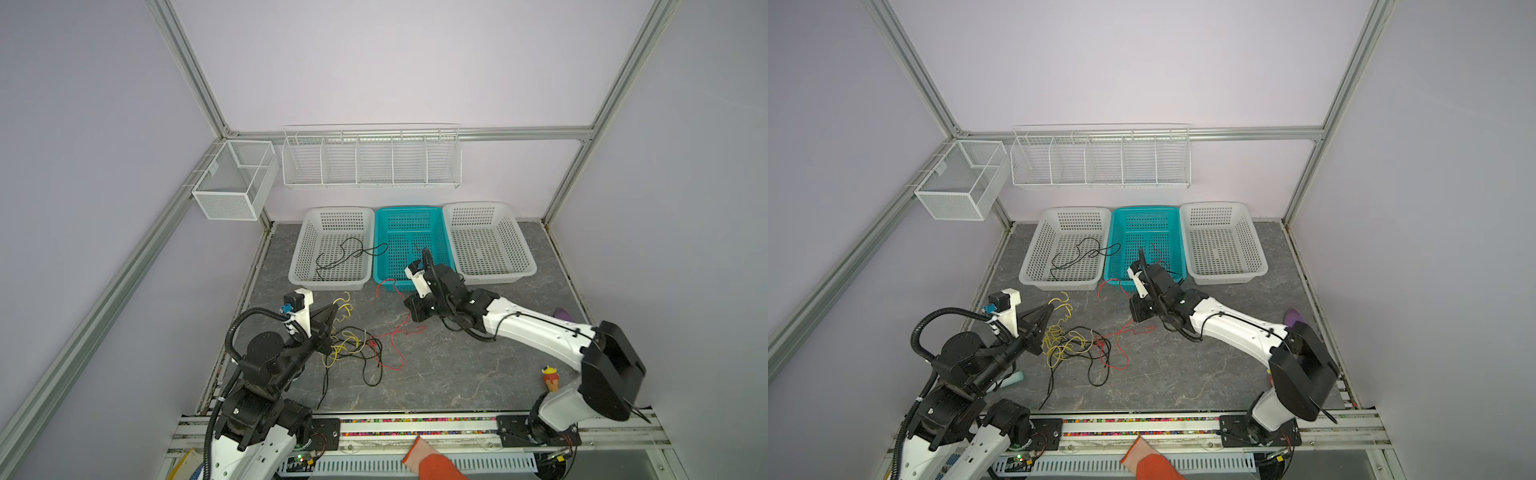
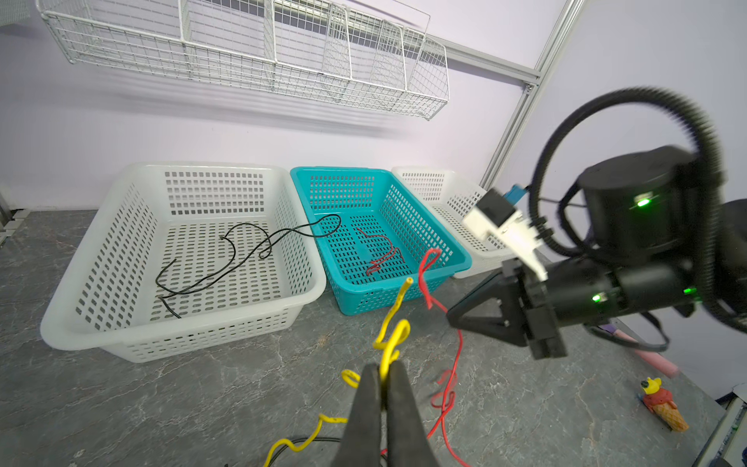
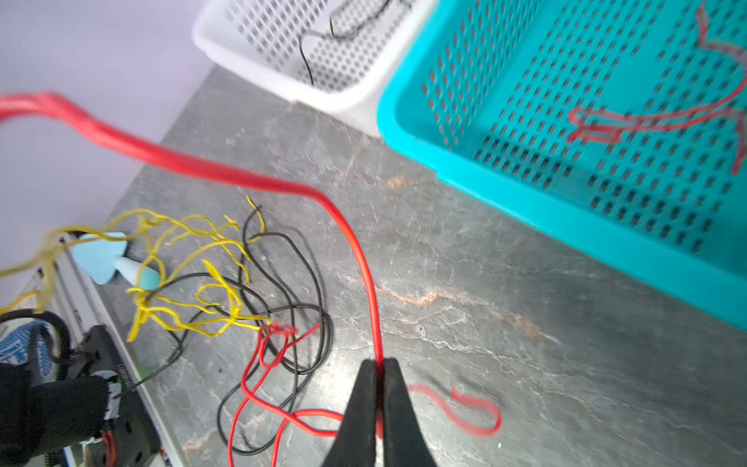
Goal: Untangle the cables
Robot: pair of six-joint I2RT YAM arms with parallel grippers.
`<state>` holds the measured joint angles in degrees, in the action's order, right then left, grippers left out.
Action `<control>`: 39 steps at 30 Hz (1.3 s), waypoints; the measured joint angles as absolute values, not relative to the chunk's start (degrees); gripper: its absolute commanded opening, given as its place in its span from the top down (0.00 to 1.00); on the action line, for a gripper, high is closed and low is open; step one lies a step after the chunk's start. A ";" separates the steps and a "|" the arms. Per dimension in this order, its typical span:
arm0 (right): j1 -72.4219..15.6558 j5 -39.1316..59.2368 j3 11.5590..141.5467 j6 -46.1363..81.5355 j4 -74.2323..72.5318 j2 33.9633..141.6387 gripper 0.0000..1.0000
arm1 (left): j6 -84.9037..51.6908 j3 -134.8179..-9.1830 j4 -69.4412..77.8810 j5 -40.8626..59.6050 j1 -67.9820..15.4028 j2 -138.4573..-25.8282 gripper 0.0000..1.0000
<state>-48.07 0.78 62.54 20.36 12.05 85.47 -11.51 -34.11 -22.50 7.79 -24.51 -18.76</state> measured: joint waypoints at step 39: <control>-41.71 1.74 59.86 21.43 11.42 72.07 0.93 | -11.51 -34.11 -22.31 11.84 -24.69 -21.15 1.00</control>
<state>-41.71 1.74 59.86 21.43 11.42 72.07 -11.51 -34.11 -22.31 11.84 -24.69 -21.15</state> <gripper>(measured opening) 0.070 0.048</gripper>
